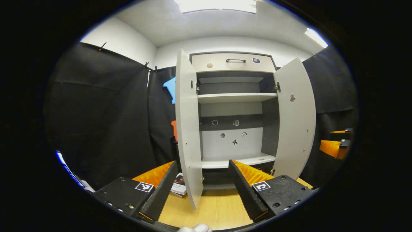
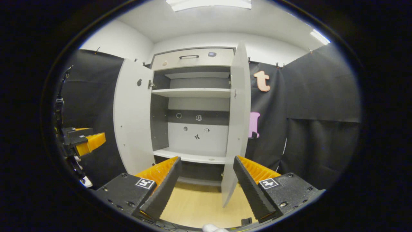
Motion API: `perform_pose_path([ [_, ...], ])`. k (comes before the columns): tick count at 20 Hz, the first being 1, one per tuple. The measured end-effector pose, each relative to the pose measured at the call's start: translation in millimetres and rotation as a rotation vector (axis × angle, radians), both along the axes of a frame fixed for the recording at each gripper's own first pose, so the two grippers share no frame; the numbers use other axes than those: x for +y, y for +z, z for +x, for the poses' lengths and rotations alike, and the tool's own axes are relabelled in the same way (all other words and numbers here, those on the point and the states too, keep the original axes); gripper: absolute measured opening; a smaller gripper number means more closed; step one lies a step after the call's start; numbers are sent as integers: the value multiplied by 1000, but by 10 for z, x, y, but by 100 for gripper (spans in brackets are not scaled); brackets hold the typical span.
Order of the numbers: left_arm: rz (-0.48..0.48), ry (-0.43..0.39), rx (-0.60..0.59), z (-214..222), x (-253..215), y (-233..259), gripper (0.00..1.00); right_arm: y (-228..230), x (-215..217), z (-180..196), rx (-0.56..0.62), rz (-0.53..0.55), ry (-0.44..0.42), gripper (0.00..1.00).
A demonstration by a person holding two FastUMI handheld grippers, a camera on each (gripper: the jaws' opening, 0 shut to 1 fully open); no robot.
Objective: Open the right door of the double-door shoe cabinet with the right hand, and open the left door with the left hand.
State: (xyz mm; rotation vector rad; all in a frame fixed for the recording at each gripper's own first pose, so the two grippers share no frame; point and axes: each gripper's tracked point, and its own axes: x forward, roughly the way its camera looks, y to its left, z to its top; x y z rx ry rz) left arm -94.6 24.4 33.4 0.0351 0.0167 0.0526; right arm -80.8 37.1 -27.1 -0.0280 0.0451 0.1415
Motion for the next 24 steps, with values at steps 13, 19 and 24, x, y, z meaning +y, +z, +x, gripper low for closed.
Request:
perform_pose_path([
  [13,10,2,-43,-145,-142,198,96,47,-125,-99,-9,46,-29,100],
  [19,9,-7,-43,-152,-152,200,96,60,-153,-59,-15,45,-37,100],
  [24,3,-9,-40,-136,-150,179,96,67,-181,-13,-13,56,-50,100],
])
